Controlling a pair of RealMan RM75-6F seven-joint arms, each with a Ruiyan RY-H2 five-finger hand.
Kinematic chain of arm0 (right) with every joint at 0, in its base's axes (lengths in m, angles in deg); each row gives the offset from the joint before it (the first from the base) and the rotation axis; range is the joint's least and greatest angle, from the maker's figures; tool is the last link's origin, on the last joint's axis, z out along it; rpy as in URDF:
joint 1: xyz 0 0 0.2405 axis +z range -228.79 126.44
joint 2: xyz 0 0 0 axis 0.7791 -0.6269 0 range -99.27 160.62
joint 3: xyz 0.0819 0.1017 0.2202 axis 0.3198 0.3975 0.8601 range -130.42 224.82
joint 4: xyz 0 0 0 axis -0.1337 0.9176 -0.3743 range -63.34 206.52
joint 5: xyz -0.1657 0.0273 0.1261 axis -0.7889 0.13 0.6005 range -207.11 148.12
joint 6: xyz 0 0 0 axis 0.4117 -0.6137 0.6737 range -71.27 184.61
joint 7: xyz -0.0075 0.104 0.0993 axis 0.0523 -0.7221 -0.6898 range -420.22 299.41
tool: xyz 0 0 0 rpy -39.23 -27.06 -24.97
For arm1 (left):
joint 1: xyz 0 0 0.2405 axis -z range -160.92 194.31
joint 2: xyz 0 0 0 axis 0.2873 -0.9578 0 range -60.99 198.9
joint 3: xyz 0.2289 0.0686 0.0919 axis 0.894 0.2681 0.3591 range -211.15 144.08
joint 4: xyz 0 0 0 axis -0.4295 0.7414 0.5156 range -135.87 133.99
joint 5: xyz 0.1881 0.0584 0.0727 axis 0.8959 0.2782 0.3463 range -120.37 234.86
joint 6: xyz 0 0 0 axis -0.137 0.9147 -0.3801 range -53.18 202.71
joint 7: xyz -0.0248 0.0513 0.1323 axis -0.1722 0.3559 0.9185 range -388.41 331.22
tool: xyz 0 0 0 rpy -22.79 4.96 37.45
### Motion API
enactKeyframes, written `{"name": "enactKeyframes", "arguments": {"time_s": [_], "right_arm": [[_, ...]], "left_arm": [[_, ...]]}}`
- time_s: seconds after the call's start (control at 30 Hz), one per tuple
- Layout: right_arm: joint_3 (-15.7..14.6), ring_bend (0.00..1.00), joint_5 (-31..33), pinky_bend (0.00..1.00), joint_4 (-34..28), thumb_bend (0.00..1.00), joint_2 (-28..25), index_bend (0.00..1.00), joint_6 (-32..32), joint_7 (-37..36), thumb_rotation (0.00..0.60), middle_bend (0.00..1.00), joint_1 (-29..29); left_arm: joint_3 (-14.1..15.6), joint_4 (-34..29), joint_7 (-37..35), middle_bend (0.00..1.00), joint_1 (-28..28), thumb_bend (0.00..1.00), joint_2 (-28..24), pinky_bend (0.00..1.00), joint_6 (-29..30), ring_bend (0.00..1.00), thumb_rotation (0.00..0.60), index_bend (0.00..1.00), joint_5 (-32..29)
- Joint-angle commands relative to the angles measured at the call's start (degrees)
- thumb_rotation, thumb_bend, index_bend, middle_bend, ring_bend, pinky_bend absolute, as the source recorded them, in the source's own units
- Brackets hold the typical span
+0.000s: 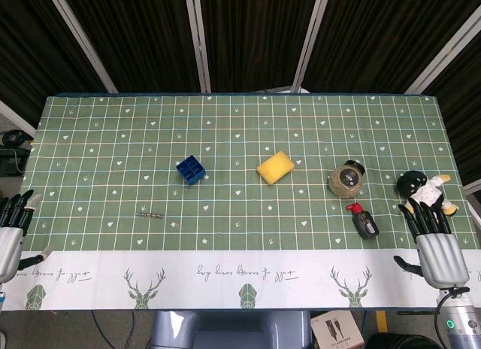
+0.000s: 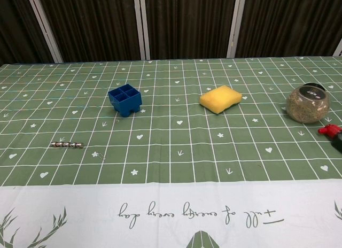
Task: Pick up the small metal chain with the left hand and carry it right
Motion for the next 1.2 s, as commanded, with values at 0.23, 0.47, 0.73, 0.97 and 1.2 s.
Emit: {"name": "enactKeyframes", "arguments": {"time_s": [0.23,0.47,0.73,0.97,1.2], "right_arm": [[-0.15,0.0,-0.43,0.0,-0.07,0.06,0.39,0.09,0.29,-0.14,0.6,0.0,0.34],[-0.31,0.0,-0.9,0.0,-0.06,0.06,0.63,0.09,0.51,-0.21,0.6,0.0,0.66],[-0.51,0.0,-0.89,0.0,-0.14,0.06,0.58,0.09,0.72,-0.52,0.6,0.0,0.71],[-0.61,0.0,-0.84,0.0,-0.25,0.06,0.71,0.1,0.79,-0.8,0.6,0.0,0.72],[-0.65,0.0,-0.99,0.0,-0.11,0.06,0.9,0.1,0.87,-1.08,0.6,0.0,0.89]], "left_arm": [[0.06,-0.07,-0.62,0.0,-0.48,0.12,-0.31,0.0,0.65,0.0,0.6,0.04,0.0],[-0.07,-0.44,-0.99,0.0,-0.41,0.12,-0.43,0.0,-0.27,0.0,0.6,0.09,-1.1],[-0.45,-1.05,-1.68,0.0,-0.07,0.13,-0.64,0.0,-1.1,0.0,0.6,0.17,-1.93],[-2.48,-2.84,-2.24,0.0,2.16,0.17,-0.92,0.0,-4.14,0.0,0.6,0.31,-4.52],[-5.51,-3.18,4.58,0.0,7.44,0.23,1.1,0.0,-11.24,0.0,0.6,0.4,-10.62]]}}
